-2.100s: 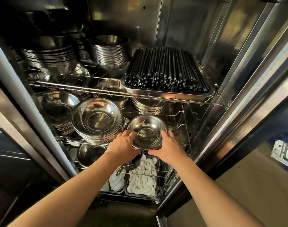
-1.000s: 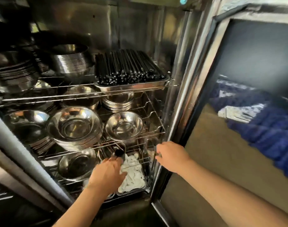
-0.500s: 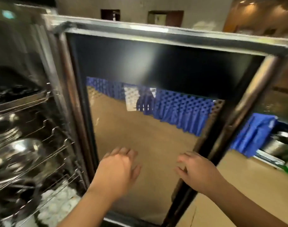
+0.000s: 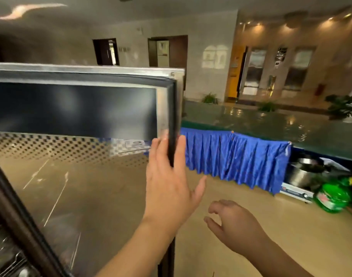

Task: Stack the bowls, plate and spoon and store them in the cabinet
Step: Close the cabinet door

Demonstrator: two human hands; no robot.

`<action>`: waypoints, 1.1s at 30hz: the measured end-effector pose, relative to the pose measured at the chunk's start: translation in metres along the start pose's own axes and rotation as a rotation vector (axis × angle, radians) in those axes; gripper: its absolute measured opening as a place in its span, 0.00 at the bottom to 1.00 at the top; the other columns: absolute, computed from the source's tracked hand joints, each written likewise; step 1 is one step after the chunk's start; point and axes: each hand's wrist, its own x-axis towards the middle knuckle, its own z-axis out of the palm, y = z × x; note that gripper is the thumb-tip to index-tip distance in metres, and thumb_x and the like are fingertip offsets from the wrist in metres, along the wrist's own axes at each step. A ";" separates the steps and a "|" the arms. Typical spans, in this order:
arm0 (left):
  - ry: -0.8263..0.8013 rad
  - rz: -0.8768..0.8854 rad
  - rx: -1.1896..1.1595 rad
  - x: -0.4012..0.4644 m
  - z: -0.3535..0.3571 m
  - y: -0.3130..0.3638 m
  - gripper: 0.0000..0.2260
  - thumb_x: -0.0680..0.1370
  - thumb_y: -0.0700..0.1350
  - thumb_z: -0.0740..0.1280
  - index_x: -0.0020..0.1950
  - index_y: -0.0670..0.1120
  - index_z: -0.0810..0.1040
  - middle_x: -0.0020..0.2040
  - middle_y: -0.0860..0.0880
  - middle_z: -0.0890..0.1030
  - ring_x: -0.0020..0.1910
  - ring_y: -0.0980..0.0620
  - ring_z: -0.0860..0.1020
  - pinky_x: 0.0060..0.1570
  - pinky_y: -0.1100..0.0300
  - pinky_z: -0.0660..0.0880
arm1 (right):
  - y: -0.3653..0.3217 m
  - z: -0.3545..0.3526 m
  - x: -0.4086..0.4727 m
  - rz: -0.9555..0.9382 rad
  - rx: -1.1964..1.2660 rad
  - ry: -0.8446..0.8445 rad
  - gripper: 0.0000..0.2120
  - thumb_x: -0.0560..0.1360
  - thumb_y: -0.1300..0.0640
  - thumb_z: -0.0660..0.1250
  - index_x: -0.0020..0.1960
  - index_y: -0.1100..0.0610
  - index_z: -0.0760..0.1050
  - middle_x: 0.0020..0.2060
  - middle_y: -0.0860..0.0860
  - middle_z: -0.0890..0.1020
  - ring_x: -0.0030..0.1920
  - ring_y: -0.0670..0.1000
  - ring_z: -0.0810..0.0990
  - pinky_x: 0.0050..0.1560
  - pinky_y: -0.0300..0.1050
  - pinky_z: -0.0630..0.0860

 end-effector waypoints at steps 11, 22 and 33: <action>0.194 -0.163 0.199 -0.010 0.037 0.008 0.38 0.70 0.35 0.69 0.78 0.46 0.58 0.72 0.28 0.64 0.63 0.30 0.70 0.60 0.37 0.72 | 0.022 0.008 0.052 -0.289 0.079 -0.123 0.19 0.78 0.44 0.65 0.64 0.53 0.74 0.57 0.51 0.80 0.59 0.54 0.78 0.54 0.49 0.77; 0.266 -0.172 0.365 -0.107 -0.055 0.019 0.42 0.71 0.47 0.71 0.80 0.52 0.51 0.71 0.41 0.59 0.60 0.32 0.74 0.49 0.38 0.79 | -0.072 0.034 0.044 -0.501 0.480 -0.222 0.26 0.71 0.44 0.74 0.67 0.47 0.72 0.57 0.47 0.80 0.56 0.49 0.81 0.53 0.47 0.81; 0.340 -0.447 0.603 -0.207 -0.174 0.020 0.47 0.71 0.52 0.73 0.82 0.51 0.48 0.69 0.37 0.66 0.68 0.42 0.68 0.50 0.47 0.78 | -0.168 0.053 -0.032 -0.784 0.817 -0.580 0.08 0.70 0.35 0.72 0.45 0.24 0.76 0.38 0.24 0.80 0.39 0.29 0.80 0.33 0.24 0.73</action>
